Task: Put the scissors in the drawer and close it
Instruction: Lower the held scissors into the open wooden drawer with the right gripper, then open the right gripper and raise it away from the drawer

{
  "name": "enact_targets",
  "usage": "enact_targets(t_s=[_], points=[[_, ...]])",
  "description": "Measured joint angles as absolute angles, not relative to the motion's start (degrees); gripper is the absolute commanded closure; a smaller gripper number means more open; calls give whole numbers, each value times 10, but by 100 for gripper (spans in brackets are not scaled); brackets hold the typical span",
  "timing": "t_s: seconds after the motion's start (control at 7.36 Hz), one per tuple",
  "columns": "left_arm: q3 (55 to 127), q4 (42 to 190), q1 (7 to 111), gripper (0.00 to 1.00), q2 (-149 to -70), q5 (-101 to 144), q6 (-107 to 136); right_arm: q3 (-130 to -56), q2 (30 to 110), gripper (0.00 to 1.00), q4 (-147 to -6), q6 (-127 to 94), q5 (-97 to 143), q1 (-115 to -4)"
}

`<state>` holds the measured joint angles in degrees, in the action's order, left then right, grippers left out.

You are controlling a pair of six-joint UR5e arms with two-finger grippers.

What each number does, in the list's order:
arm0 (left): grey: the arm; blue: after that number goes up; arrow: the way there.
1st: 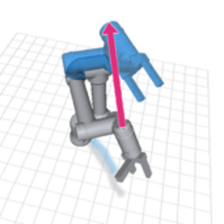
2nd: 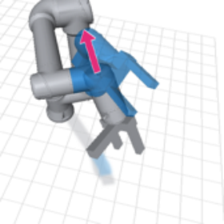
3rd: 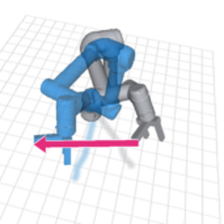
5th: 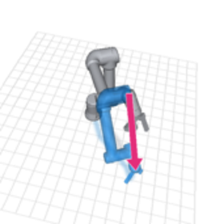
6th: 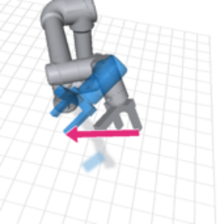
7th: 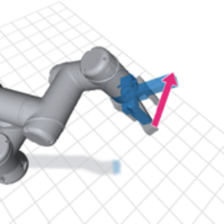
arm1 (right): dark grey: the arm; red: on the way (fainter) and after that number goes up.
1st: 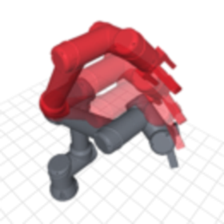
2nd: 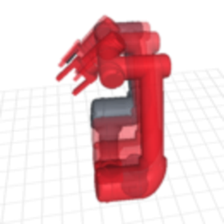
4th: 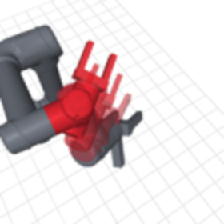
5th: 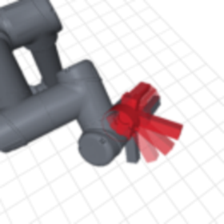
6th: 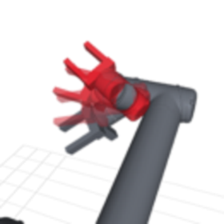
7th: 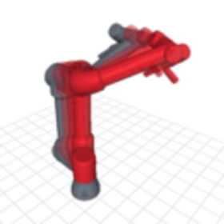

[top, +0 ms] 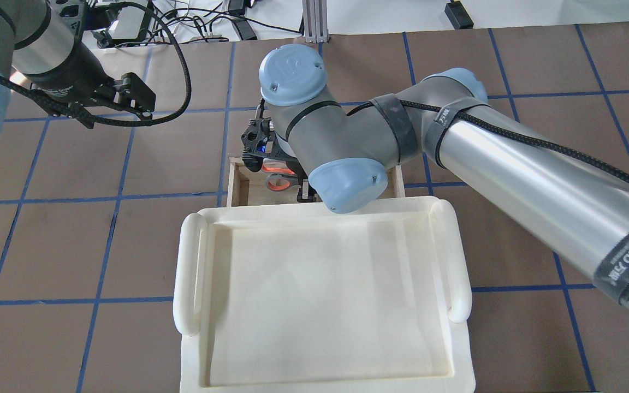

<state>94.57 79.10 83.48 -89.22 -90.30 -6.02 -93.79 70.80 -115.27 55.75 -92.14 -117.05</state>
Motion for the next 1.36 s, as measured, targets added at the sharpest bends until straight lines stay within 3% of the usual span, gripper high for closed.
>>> enact_targets(t_s=[0.14, 0.41, 0.54, 0.81, 1.36], points=[[946, 791, 834, 0, -892, -903, -61, -938, 707, 99, -1153, 558, -921, -1171], [945, 791, 834, 0, -892, -903, -62, -939, 707, 58, -1149, 550, -918, -1171], [945, 791, 834, 0, -892, -904, -62, -940, 707, 30, -1145, 546, -917, -1171], [945, 791, 834, 0, -891, -904, -62, -942, 707, 22, -1144, 541, -916, -1170], [945, 792, 833, 0, -890, -904, -64, -939, 710, 20, -1146, 541, -916, -1170]])
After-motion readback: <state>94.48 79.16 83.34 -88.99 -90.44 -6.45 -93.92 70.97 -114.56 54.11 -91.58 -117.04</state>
